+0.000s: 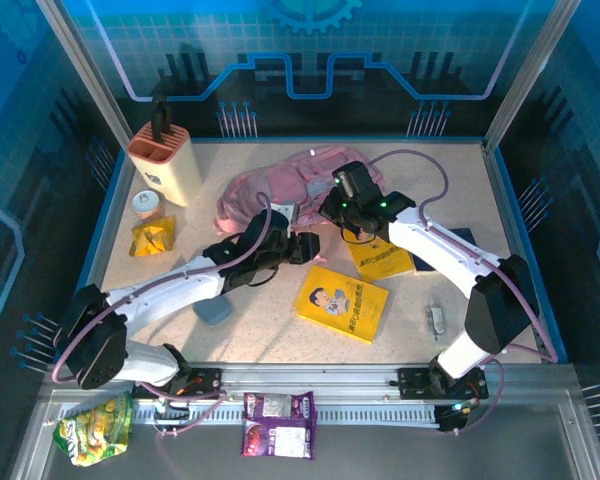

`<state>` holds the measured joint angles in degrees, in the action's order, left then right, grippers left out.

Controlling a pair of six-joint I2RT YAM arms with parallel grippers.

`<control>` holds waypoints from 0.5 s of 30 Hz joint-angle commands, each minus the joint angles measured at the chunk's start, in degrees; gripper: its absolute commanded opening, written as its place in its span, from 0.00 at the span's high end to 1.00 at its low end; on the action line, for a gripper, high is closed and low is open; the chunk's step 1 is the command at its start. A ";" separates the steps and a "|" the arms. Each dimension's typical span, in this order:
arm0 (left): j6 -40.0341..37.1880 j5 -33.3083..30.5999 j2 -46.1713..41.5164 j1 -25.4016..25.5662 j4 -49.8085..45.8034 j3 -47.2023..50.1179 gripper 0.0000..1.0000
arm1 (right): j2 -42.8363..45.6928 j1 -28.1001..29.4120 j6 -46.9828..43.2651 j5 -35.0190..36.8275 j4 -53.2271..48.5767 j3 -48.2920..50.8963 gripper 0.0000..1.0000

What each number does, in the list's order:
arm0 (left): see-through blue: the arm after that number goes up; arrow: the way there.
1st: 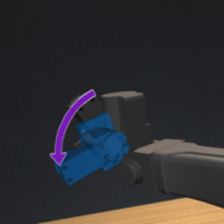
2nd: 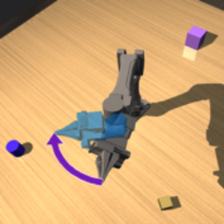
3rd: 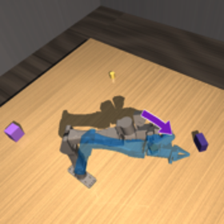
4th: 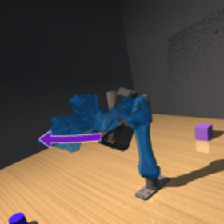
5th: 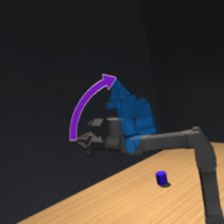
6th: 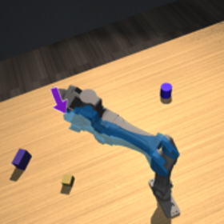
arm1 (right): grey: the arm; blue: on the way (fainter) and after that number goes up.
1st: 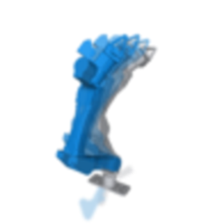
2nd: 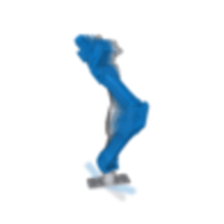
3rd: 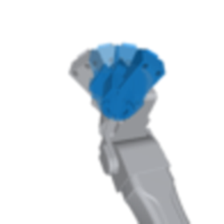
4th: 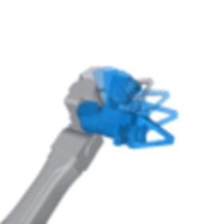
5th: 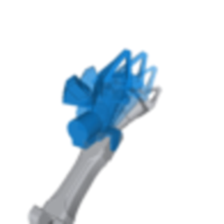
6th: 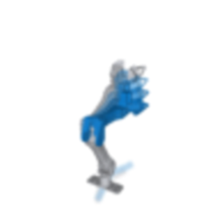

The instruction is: Pack the student bag

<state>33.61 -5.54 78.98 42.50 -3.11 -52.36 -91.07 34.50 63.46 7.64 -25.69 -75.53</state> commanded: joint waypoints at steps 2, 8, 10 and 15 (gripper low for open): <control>-1.62 0.42 2.44 0.38 0.97 -2.71 0.48 | 2.96 1.09 0.17 -1.69 2.40 -1.29 1.00; -5.54 -3.92 5.49 0.37 1.37 -3.41 0.48 | 2.82 1.10 0.25 -2.23 2.14 -1.75 1.00; -6.80 -6.00 6.83 0.28 0.68 -4.89 0.48 | 2.82 1.07 0.27 -2.40 2.23 -1.63 1.00; -7.46 -9.86 9.49 0.23 1.77 -7.44 0.46 | 3.34 1.09 0.41 -2.38 2.55 -0.69 1.00</control>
<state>28.42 -11.33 87.57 42.50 -2.76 -57.23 -90.94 34.50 63.48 7.05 -25.67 -75.53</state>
